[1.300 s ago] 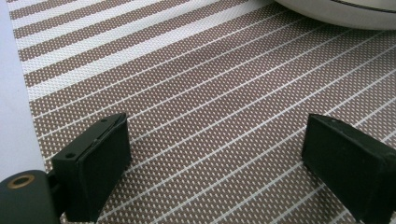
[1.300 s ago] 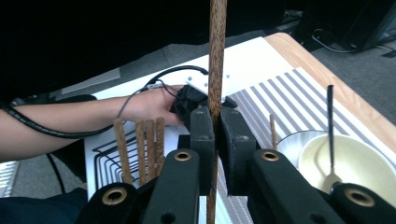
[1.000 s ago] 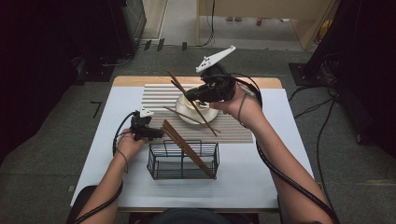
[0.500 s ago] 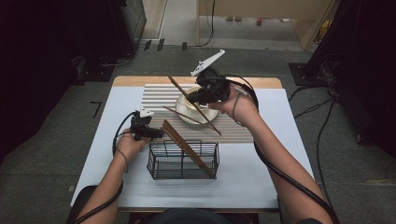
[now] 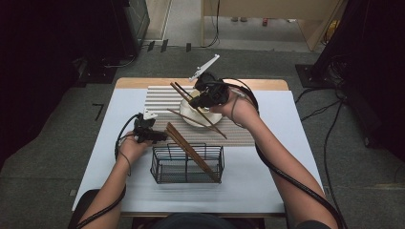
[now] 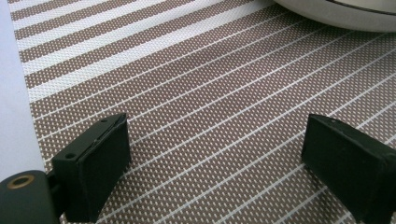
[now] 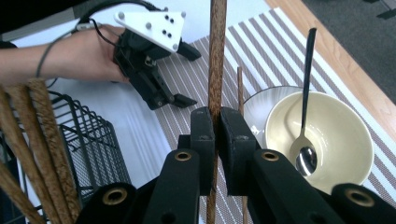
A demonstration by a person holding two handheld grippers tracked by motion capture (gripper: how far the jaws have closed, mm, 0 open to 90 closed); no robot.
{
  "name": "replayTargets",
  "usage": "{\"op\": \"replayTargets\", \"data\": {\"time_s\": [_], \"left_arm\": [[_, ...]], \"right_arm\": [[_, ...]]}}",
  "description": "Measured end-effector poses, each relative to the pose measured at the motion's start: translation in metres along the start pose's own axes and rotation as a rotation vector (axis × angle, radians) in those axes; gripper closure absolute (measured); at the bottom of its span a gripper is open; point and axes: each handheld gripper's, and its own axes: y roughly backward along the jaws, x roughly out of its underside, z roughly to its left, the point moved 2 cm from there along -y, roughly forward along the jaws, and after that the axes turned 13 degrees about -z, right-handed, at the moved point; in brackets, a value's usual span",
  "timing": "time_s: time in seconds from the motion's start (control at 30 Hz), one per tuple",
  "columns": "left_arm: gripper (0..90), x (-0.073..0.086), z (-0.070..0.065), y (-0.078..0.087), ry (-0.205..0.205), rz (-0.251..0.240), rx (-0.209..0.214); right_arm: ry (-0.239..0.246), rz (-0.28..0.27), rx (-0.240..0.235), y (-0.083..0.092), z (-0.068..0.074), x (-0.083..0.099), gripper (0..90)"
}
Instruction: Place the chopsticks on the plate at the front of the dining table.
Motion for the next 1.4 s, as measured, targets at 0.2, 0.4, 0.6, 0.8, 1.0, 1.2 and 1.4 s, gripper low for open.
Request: {"op": "replayTargets", "data": {"time_s": [0.2,0.4,0.6,0.8,1.0,1.2,1.4], "left_arm": [[8.2,-0.001,-0.001,-0.001,0.004,0.002,0.0],[8.2,-0.003,-0.001,-0.002,0.02,-0.004,0.007],[8.6,-0.004,-0.004,-0.003,0.009,-0.013,0.011],[8.6,-0.006,-0.005,-0.003,0.003,-0.024,0.014],[8.7,-0.008,-0.007,-0.003,-0.001,-0.036,0.017],[8.6,-0.009,-0.008,-0.003,0.007,-0.041,0.024],[8.6,-0.009,-0.009,-0.004,0.016,-0.041,0.03]], "right_arm": [[0.0,0.034,0.003,-0.011,-0.003,0.003,85.4],[0.019,0.066,0.009,-0.022,-0.006,0.005,85.4],[0.03,0.107,0.013,-0.034,-0.007,0.007,85.4],[0.057,0.155,0.031,-0.046,-0.008,0.009,85.4],[0.062,0.198,0.034,-0.059,-0.011,0.011,85.4],[0.061,0.237,0.034,-0.07,-0.014,0.013,85.4],[0.058,0.261,0.034,-0.079,-0.016,0.011,85.4]]}}
